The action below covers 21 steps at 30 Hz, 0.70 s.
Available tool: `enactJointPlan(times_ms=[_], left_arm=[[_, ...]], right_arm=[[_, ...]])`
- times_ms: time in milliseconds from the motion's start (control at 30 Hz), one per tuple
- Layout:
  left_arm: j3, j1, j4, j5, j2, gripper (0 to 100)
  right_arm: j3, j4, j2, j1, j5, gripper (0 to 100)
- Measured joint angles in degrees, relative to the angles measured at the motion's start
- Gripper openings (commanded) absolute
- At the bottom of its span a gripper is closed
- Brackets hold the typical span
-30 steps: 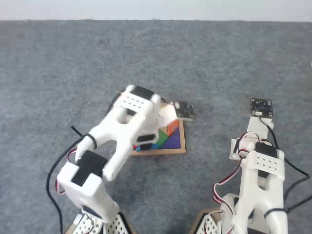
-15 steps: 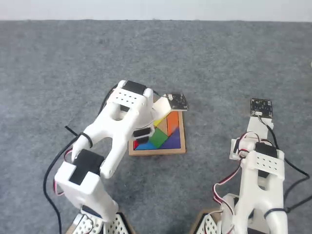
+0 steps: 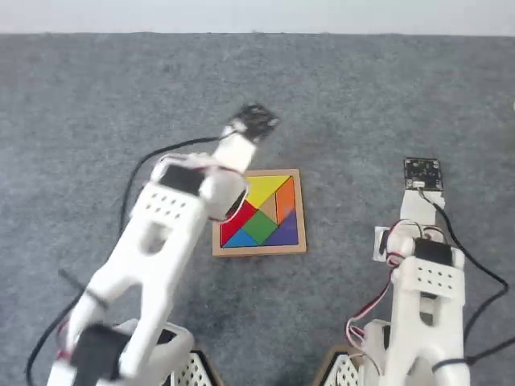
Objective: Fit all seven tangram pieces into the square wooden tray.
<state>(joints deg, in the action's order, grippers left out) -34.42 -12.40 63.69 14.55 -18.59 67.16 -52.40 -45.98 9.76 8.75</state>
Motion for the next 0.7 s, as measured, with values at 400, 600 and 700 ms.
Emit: enactJointPlan(times_ms=[400,600,700], left_arm=[[-29.1,10.6,-11.7,-1.8,-30.4,5],[-38.8,11.9,-12.3,-2.0,-41.9,5],[-42.9,11.9,-12.3,-2.1,-47.3,5]], right_arm=[[6.2,-7.9,-20.8,-7.1,0.4,0.7],[15.6,-9.1,-37.4,-8.1,1.0,0.7],[20.2,-10.1,-45.8,-8.2,1.6,0.7]])
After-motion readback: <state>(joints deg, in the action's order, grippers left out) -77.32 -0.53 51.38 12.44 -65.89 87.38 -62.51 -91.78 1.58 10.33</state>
